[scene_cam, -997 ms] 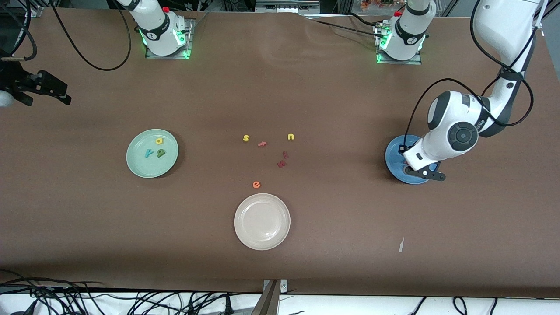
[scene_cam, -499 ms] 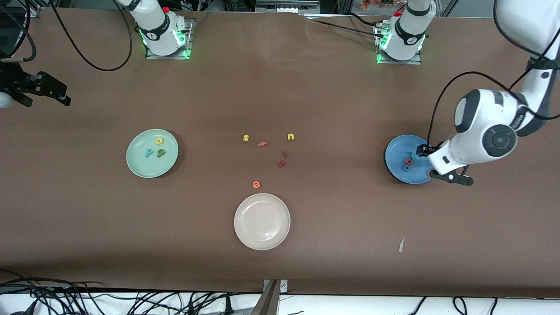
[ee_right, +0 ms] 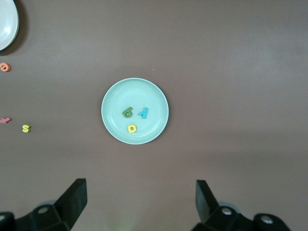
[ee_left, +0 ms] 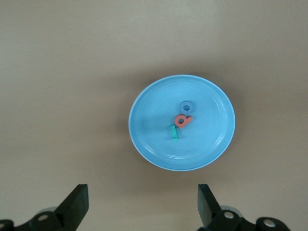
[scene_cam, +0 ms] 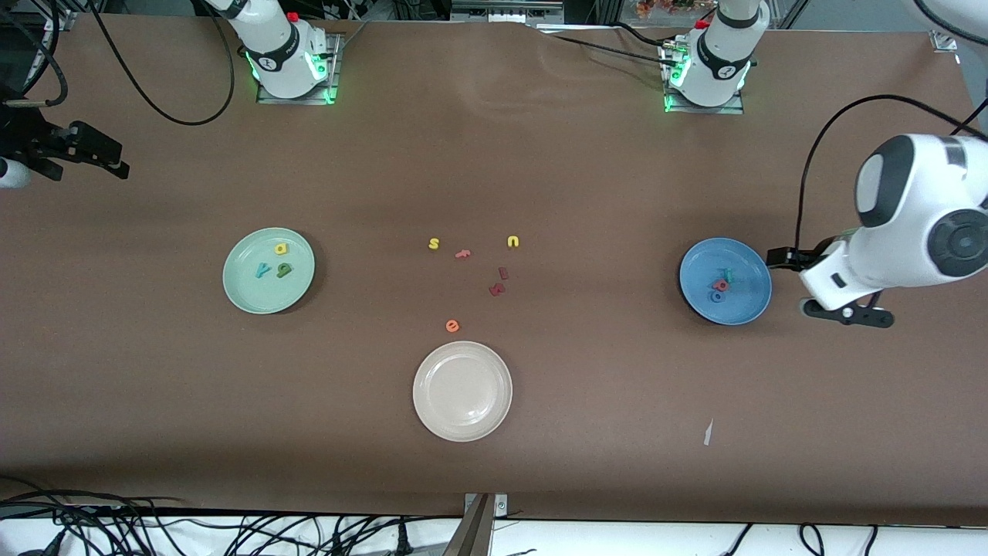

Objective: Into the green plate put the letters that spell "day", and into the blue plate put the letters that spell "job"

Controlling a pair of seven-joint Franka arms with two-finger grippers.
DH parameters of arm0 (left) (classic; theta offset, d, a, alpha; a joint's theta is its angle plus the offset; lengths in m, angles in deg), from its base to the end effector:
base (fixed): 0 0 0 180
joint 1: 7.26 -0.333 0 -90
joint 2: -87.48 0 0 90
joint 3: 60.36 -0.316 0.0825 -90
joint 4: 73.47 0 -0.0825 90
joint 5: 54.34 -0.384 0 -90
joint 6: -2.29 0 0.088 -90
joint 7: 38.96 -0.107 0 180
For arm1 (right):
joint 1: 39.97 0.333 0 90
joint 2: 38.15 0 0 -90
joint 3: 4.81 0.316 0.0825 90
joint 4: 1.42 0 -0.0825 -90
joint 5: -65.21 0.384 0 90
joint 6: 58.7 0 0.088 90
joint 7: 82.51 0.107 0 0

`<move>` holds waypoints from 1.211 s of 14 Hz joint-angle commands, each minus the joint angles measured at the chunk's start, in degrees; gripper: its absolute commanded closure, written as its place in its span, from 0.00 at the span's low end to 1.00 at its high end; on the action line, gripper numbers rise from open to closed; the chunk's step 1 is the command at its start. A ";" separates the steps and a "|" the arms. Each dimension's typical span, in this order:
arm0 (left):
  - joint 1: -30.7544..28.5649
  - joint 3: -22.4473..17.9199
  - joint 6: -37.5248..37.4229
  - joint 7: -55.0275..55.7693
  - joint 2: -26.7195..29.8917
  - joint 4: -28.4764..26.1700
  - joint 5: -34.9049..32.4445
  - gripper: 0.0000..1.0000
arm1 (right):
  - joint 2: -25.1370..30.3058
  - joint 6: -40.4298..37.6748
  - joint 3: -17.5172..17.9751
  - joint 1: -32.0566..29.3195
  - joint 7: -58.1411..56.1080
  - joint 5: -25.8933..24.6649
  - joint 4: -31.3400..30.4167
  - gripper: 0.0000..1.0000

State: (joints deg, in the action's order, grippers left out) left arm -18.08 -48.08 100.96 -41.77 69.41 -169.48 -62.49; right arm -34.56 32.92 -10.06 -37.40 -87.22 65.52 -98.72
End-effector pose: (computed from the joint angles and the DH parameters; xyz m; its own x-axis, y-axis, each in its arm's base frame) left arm 0.6172 0.0084 0.4039 0.9598 -0.1019 -0.2615 -0.1193 -0.9915 -0.0515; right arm 0.5346 -0.0259 0.6007 0.9987 0.0357 -0.0357 0.0352 -0.9993 -0.0141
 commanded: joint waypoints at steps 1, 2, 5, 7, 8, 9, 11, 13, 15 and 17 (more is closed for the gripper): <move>6.49 -8.47 -4.17 0.53 6.89 -0.58 5.75 0.00 | 0.18 -1.18 -0.20 0.42 -0.48 0.91 0.88 0.00; 7.99 -10.15 -5.93 0.70 8.65 -0.06 7.95 0.00 | 0.18 -1.18 -0.20 0.42 -0.65 0.91 0.88 0.00; 9.23 -10.52 -14.18 1.14 11.92 3.27 9.47 0.00 | 0.18 -1.00 -0.20 0.59 -0.48 0.91 0.88 0.00; 8.36 -9.90 -16.93 0.71 12.70 7.14 9.38 0.00 | 0.18 -0.92 -0.20 0.59 -0.48 0.91 0.88 0.00; 8.27 -9.38 -16.76 0.88 13.75 7.15 9.29 0.00 | 0.18 -0.91 -0.20 0.59 -0.48 0.91 0.88 0.00; 7.66 -8.24 -15.80 0.45 14.03 7.15 8.60 0.00 | 0.18 -0.91 -0.20 0.59 -0.48 0.91 0.88 0.00; 5.90 -6.31 -13.08 0.27 14.03 7.15 8.77 0.00 | 0.18 -0.74 -0.20 0.68 -0.57 0.65 0.88 0.00; 5.54 -5.86 -11.93 0.27 13.94 7.24 8.59 0.00 | 0.09 -0.56 -0.20 0.68 -0.74 0.39 0.88 0.00; 5.37 -5.94 -11.84 0.26 13.85 7.42 8.50 0.00 | 0.09 -0.56 -0.20 0.68 -0.83 0.39 0.88 0.00; 5.37 -5.94 -11.84 0.26 13.85 7.42 8.41 0.00 | 0.09 -0.48 -0.20 0.68 -0.83 0.47 0.88 0.00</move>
State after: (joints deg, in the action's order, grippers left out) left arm -11.87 -54.66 88.94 -41.20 83.37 -162.70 -54.35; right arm -34.55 32.91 -10.03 -36.92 -87.24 65.52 -98.68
